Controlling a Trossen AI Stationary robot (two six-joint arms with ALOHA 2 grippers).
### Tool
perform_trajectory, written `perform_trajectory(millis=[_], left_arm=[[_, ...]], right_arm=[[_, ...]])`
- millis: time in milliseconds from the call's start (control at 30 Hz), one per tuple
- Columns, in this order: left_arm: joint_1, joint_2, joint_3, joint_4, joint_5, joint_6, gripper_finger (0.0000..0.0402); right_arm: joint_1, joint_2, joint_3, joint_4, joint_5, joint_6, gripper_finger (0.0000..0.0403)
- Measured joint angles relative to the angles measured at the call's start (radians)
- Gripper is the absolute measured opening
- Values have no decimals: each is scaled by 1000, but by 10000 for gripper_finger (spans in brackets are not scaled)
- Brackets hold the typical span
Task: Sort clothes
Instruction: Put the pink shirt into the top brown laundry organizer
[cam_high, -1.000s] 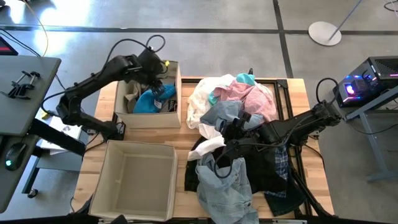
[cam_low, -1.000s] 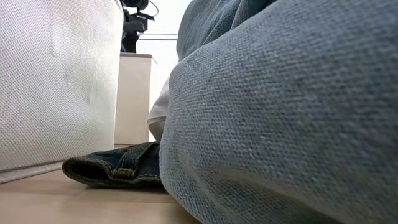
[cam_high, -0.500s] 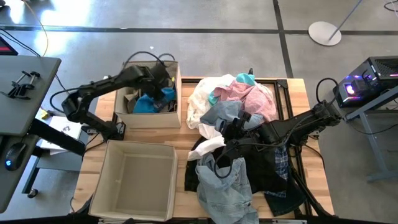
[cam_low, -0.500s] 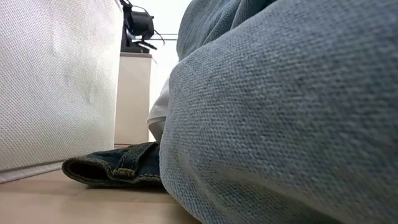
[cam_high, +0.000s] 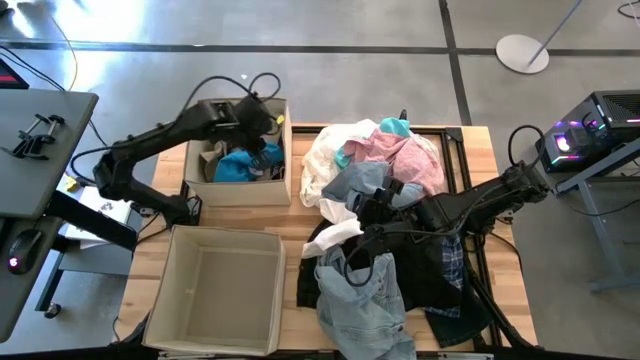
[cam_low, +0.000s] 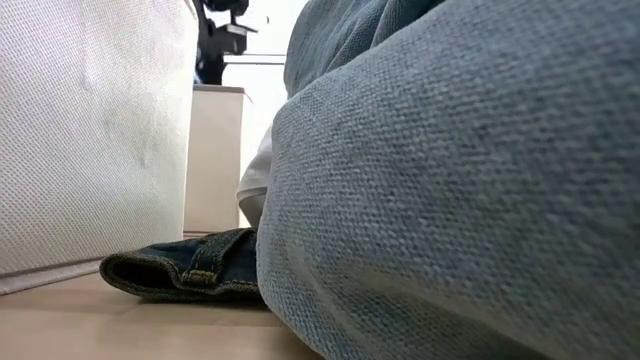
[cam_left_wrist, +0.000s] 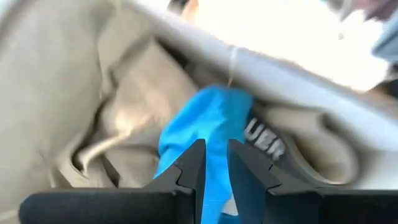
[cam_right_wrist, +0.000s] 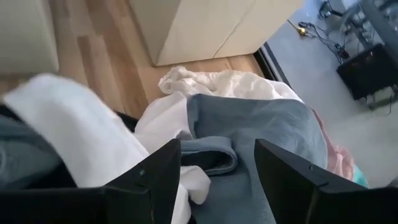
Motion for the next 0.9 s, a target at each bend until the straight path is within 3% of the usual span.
perform_trajectory(millis=[167,267,433,600,667,733,900], left_arm=[[-59,-93,47,14,-1,-5,56],[-115,-152,47,44,-6,-24,56],[-243,-230,11,140,-69,-43,56],[-359,-285,-91,281,-99,-43,56],[-397,-298,-138,337,-101,-43,56],[-431,-305,-181,383,-101,-43,56],[-499,-306,-259,459,-101,-62,56]], right_arm=[[-7,-24,0,-14,-28,-109,195],[-38,-66,0,-60,-56,-75,195],[-147,-129,0,-286,-124,223,195],[-272,-128,-5,-435,-65,485,195],[-311,-121,-40,-365,-96,456,195],[-337,-111,-108,-196,-191,354,195],[-378,-65,-345,387,-597,93,195]])
